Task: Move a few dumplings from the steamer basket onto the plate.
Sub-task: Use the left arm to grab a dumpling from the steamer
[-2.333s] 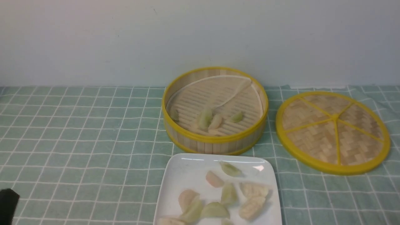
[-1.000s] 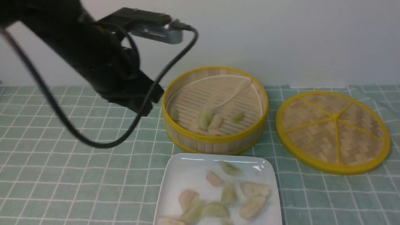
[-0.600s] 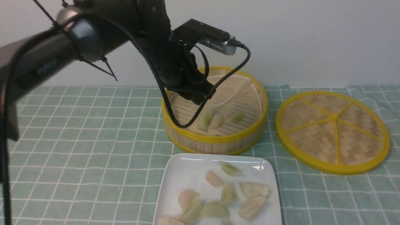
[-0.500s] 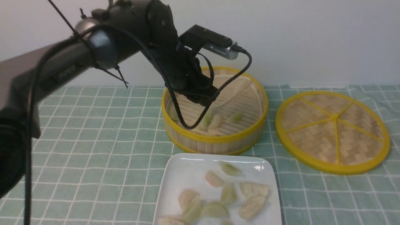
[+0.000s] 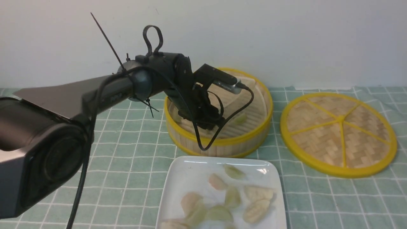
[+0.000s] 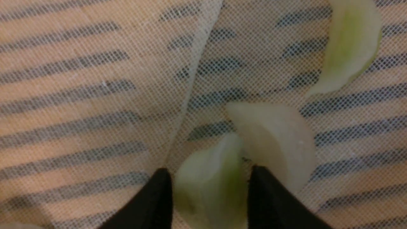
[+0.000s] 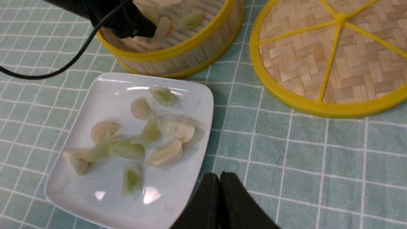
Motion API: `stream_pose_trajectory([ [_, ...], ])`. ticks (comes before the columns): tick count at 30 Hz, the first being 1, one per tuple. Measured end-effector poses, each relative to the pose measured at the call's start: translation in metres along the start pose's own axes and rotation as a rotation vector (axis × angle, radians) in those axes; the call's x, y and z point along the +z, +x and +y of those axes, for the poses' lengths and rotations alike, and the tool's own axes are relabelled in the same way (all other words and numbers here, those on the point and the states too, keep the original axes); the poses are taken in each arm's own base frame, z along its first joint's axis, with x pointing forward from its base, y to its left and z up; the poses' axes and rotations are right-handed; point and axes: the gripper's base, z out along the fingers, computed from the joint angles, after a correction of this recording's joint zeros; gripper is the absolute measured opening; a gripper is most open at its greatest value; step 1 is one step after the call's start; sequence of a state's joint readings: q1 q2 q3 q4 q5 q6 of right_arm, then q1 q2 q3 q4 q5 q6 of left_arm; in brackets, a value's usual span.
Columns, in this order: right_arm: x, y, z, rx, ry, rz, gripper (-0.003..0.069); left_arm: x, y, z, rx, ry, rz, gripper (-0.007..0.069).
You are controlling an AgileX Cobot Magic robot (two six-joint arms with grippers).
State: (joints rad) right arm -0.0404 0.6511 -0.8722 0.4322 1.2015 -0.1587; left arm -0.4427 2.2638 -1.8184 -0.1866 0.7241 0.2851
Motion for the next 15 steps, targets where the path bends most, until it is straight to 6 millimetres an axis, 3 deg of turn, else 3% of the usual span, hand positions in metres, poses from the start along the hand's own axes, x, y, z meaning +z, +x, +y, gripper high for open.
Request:
stream_pose_trajectory([
  [4,0.000,0.000,0.000,-0.004,0.001,0.001,-0.0015,-0.011,-0.005,-0.002,-0.001,0.011,0.018,0.0238],
  [5,0.000,0.001,0.000,-0.014,0.000,0.007,-0.0015,-0.027,-0.011,-0.003,0.012,0.014,0.035,0.0238],
  [7,0.000,0.001,0.000,-0.016,-0.001,0.011,-0.0015,-0.040,-0.015,-0.004,0.020,0.016,0.039,0.0238],
  [10,0.000,0.003,0.000,-0.018,-0.004,0.031,-0.0015,-0.100,-0.026,-0.011,0.044,0.026,0.040,0.0238],
  [11,0.000,0.003,0.000,-0.018,-0.005,0.033,-0.0015,-0.105,-0.027,-0.011,0.046,0.026,0.039,0.0238],
  [12,0.000,0.004,0.000,-0.018,-0.006,0.039,-0.0015,-0.130,-0.027,-0.015,0.052,0.036,0.046,0.0238],
  [15,0.000,0.005,0.001,-0.017,-0.009,0.052,-0.0015,-0.173,-0.024,-0.026,0.040,0.092,0.034,0.0238],
])
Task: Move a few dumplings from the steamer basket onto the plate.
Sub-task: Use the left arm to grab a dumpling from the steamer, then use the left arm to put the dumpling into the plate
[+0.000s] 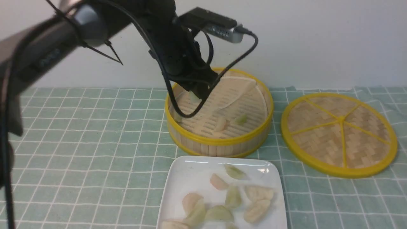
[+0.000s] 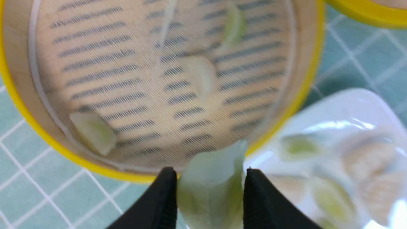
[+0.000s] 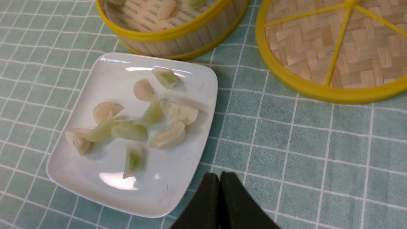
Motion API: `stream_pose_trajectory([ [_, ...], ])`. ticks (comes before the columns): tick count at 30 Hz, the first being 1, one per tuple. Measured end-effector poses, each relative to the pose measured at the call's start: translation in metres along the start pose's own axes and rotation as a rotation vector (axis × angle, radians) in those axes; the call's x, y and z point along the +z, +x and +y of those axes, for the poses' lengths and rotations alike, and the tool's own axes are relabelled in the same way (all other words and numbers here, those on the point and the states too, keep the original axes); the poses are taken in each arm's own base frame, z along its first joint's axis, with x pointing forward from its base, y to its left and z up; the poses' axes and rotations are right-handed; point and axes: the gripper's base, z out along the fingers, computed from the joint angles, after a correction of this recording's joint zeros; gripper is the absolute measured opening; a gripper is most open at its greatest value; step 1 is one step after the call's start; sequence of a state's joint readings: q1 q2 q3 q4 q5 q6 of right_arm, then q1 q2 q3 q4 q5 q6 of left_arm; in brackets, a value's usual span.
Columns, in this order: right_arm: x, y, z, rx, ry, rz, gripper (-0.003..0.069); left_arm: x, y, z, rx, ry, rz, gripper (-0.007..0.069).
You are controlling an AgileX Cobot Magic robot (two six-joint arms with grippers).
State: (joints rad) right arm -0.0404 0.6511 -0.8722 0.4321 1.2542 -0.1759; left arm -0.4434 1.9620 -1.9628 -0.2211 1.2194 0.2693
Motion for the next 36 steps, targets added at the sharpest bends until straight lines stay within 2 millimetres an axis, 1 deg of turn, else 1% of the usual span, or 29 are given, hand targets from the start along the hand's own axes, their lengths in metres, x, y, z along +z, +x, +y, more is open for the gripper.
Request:
stream_pose_trajectory([
  [2,0.000,0.000,0.000,0.000,0.000,0.001,-0.0015,-0.012,0.004,-0.009,-0.011,0.058,-0.019,0.0238],
  [4,0.000,0.000,0.000,-0.001,0.000,0.001,-0.0015,-0.015,0.011,-0.018,-0.011,0.110,-0.010,0.0238],
  [6,0.000,0.000,0.000,-0.002,0.000,0.001,-0.0015,-0.010,0.018,-0.022,-0.015,0.130,0.016,0.0238],
  [7,0.000,0.000,0.000,-0.004,0.000,0.001,-0.0015,0.000,0.034,-0.030,-0.015,0.157,0.080,0.0238],
  [8,0.000,0.000,0.000,-0.004,0.000,0.001,-0.0015,0.004,0.038,-0.032,-0.015,0.162,0.098,0.0238],
  [9,0.000,0.000,0.000,-0.006,0.000,0.001,-0.0015,0.018,0.055,-0.039,-0.019,0.180,0.174,0.0238],
  [10,0.000,0.000,0.000,-0.008,0.000,0.001,-0.0015,0.028,0.065,-0.044,-0.016,0.191,0.225,0.0238],
  [11,0.000,0.000,0.000,-0.007,-0.001,0.001,-0.0015,0.034,0.071,-0.048,-0.013,0.198,0.251,0.0238],
  [13,0.000,0.000,0.000,-0.007,-0.001,0.001,-0.0015,0.053,0.087,-0.055,-0.014,0.208,0.321,0.0238],
  [15,0.000,0.000,0.000,-0.009,-0.001,0.001,-0.0015,0.069,0.096,-0.062,-0.005,0.212,0.360,0.0238],
  [16,0.000,0.000,0.000,-0.010,-0.001,0.001,-0.0015,0.074,0.098,-0.063,-0.004,0.210,0.367,0.0238],
  [17,0.000,0.000,0.000,-0.011,-0.001,0.001,-0.0015,0.087,0.101,-0.065,0.004,0.202,0.383,0.0238],
  [18,0.000,0.000,0.000,-0.011,-0.001,0.001,-0.0015,0.089,0.101,-0.065,0.007,0.201,0.388,0.0238],
  [19,0.000,0.000,0.000,-0.012,0.000,0.001,-0.0015,0.100,0.103,-0.064,0.010,0.190,0.398,0.0238],
  [20,0.000,0.000,0.000,-0.012,0.000,0.001,-0.0015,0.106,0.103,-0.063,0.010,0.184,0.400,0.0238],
  [23,0.000,0.000,0.000,-0.012,0.000,0.001,-0.0015,0.113,0.103,-0.061,0.010,0.173,0.394,0.0239],
  [24,0.000,0.000,0.000,-0.012,0.000,0.001,-0.0015,0.116,0.103,-0.060,0.009,0.165,0.383,0.0256],
  [25,0.001,-0.001,0.000,-0.010,0.000,0.006,-0.0015,0.118,0.101,-0.059,0.006,0.159,0.369,0.0289],
  [26,0.002,-0.001,-0.001,-0.009,0.000,0.008,-0.0015,0.118,0.101,-0.059,0.005,0.153,0.359,0.0338],
  [27,0.002,-0.001,-0.001,-0.009,0.000,0.009,-0.0015,0.118,0.100,-0.058,0.003,0.152,0.357,0.0338],
  [28,0.004,-0.003,-0.001,-0.006,-0.002,0.022,-0.0015,0.118,0.098,-0.058,0.000,0.145,0.345,0.0403],
  [29,0.005,-0.004,-0.002,-0.004,-0.002,0.031,-0.0015,0.117,0.098,-0.058,-0.002,0.143,0.343,0.0421],
  [30,0.007,-0.010,-0.002,0.000,-0.003,0.044,-0.0015,0.114,0.092,-0.056,-0.002,0.122,0.328,0.0489],
  [31,0.008,-0.014,-0.003,0.002,-0.004,0.050,-0.0015,0.111,0.089,-0.055,-0.003,0.108,0.326,0.0512],
  [32,0.009,-0.017,-0.003,0.003,-0.004,0.052,-0.0015,0.110,0.088,-0.055,-0.011,0.104,0.331,0.0514],
  [33,0.010,-0.022,-0.004,0.005,-0.006,0.056,-0.0015,0.106,0.083,-0.054,-0.017,0.082,0.329,0.0522],
  [34,0.013,-0.032,-0.004,0.004,-0.013,0.062,-0.0015,0.097,0.076,-0.051,-0.043,0.046,0.339,0.0512],
  [36,0.015,-0.046,-0.003,-0.013,-0.032,0.061,-0.0015,0.082,0.067,-0.045,-0.055,-0.021,0.338,0.0451],
])
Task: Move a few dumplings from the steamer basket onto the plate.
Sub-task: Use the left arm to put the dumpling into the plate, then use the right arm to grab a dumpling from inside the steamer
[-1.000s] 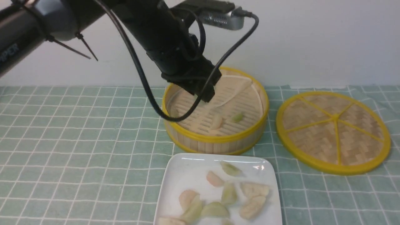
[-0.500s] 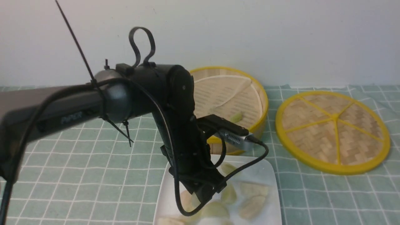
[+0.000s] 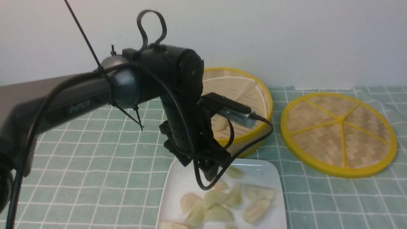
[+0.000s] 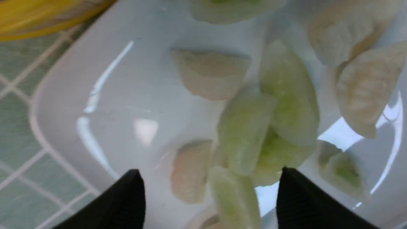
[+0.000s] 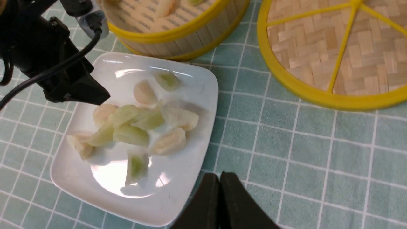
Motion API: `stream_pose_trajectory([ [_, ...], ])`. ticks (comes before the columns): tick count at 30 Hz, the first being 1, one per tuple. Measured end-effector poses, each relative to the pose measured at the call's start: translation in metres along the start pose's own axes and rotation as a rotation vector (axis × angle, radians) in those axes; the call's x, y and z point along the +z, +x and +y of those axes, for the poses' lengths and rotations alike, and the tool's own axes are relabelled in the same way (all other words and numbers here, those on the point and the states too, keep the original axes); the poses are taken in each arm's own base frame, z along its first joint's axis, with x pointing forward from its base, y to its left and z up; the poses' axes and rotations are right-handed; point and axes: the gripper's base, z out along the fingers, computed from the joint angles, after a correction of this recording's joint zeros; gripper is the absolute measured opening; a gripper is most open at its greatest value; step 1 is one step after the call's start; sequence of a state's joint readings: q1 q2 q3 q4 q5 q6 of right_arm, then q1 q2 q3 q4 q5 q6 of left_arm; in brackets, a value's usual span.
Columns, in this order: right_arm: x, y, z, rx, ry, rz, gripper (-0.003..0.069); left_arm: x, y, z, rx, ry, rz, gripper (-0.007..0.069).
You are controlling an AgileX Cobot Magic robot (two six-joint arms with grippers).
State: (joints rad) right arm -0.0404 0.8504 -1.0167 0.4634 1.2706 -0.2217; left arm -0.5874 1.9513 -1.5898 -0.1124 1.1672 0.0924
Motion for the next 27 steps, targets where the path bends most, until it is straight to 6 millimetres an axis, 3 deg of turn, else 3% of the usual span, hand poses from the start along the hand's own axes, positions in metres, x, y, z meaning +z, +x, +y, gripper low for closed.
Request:
stream_pose_trajectory([
  [2,0.003,-0.015,0.001,-0.021,-0.030,-0.004,-0.0015,-0.025,0.000,0.005,-0.004,-0.077,-0.037,0.0303],
  [3,0.003,-0.017,0.001,-0.023,-0.038,-0.005,-0.0015,-0.027,0.001,0.005,-0.003,-0.083,-0.043,0.0269],
  [4,0.007,-0.027,0.001,-0.027,-0.059,-0.004,-0.0014,-0.047,0.005,0.008,-0.006,-0.124,-0.085,0.0149],
  [6,0.014,-0.042,0.000,-0.022,-0.081,0.006,-0.0013,-0.085,0.019,0.009,-0.030,-0.153,-0.170,0.0041],
  [8,0.019,-0.049,-0.003,-0.028,-0.083,0.016,-0.0013,-0.102,0.028,0.010,-0.049,-0.157,-0.205,0.0020],
  [9,0.027,-0.059,-0.007,-0.033,-0.083,0.032,-0.0012,-0.126,0.045,0.010,-0.057,-0.164,-0.255,0.0002],
  [13,0.056,-0.082,-0.007,-0.112,-0.071,0.104,-0.0012,-0.168,0.097,0.004,-0.069,-0.178,-0.362,-0.0006],
  [14,0.057,-0.082,-0.007,-0.121,-0.068,0.110,-0.0012,-0.167,0.100,0.004,-0.070,-0.178,-0.360,-0.0006],
  [16,0.081,-0.094,0.002,-0.188,-0.066,0.150,-0.0010,-0.177,0.129,0.000,-0.070,-0.175,-0.411,-0.0006],
  [17,0.085,-0.096,0.004,-0.195,-0.069,0.156,-0.0010,-0.178,0.131,0.000,-0.070,-0.175,-0.415,-0.0006],
  [18,0.106,-0.105,0.011,-0.222,-0.069,0.168,-0.0010,-0.181,0.151,-0.002,-0.073,-0.175,-0.445,-0.0006],
  [21,0.148,-0.121,0.023,-0.266,-0.063,0.175,-0.0001,-0.181,0.178,-0.005,-0.094,-0.173,-0.483,-0.0006],
  [27,0.242,-0.139,0.041,-0.355,-0.048,0.231,0.0082,-0.178,0.216,-0.004,-0.138,-0.202,-0.505,-0.0006],
])
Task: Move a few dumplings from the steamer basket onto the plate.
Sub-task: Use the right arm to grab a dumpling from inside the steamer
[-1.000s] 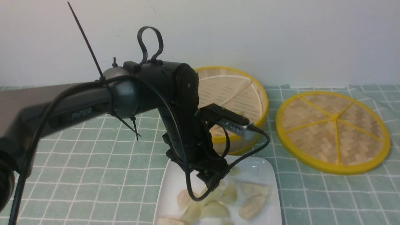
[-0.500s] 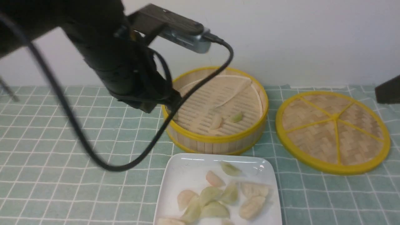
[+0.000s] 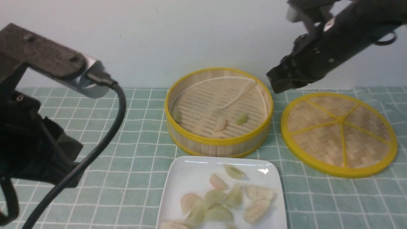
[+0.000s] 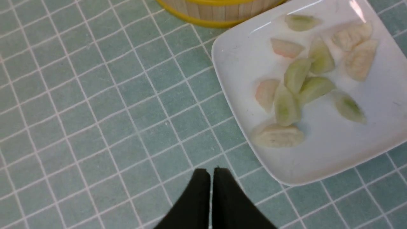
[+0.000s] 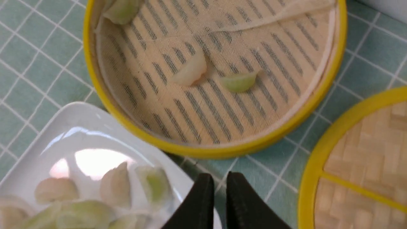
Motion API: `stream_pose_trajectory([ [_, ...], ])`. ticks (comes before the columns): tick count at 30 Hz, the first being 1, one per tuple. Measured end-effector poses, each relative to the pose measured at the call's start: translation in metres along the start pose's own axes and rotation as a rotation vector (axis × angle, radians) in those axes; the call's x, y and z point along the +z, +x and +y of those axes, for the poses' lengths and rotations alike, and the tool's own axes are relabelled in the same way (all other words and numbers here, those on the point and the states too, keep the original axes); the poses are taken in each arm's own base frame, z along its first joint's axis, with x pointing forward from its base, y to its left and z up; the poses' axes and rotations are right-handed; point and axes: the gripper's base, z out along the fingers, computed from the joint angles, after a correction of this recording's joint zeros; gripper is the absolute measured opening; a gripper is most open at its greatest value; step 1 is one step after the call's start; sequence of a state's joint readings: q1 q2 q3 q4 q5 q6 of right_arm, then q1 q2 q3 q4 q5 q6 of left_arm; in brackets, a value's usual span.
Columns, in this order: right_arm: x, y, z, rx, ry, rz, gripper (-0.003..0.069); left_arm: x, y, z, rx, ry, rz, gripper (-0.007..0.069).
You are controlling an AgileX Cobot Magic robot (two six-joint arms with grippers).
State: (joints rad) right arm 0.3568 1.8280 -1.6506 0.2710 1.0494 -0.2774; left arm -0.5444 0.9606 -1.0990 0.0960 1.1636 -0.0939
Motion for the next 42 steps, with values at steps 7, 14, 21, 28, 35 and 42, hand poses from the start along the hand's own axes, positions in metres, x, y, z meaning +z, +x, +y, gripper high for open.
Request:
stream_pose_trajectory([
  [7,0.106,-0.027,0.006,-0.145,0.048,0.091,0.0326,-0.017,0.020,0.014,-0.034,-0.124,0.017,-0.0006],
  [14,0.160,-0.024,0.007,-0.183,0.125,0.160,0.0522,-0.033,0.027,0.026,-0.066,-0.234,-0.055,-0.0006],
  [21,0.169,-0.021,0.004,-0.150,0.150,0.183,0.0514,-0.047,0.035,0.033,-0.099,-0.294,-0.119,-0.0006],
  [28,0.168,-0.014,0.004,-0.106,0.147,0.263,0.0335,-0.046,0.037,0.033,-0.099,-0.298,-0.110,-0.0006],
  [35,0.115,-0.029,0.011,-0.107,0.148,0.239,0.0335,-0.046,0.037,0.033,-0.102,-0.298,-0.111,-0.0006],
  [42,0.021,-0.042,0.031,-0.073,0.090,0.075,0.0335,-0.046,0.037,0.033,-0.103,-0.298,-0.111,-0.0006],
])
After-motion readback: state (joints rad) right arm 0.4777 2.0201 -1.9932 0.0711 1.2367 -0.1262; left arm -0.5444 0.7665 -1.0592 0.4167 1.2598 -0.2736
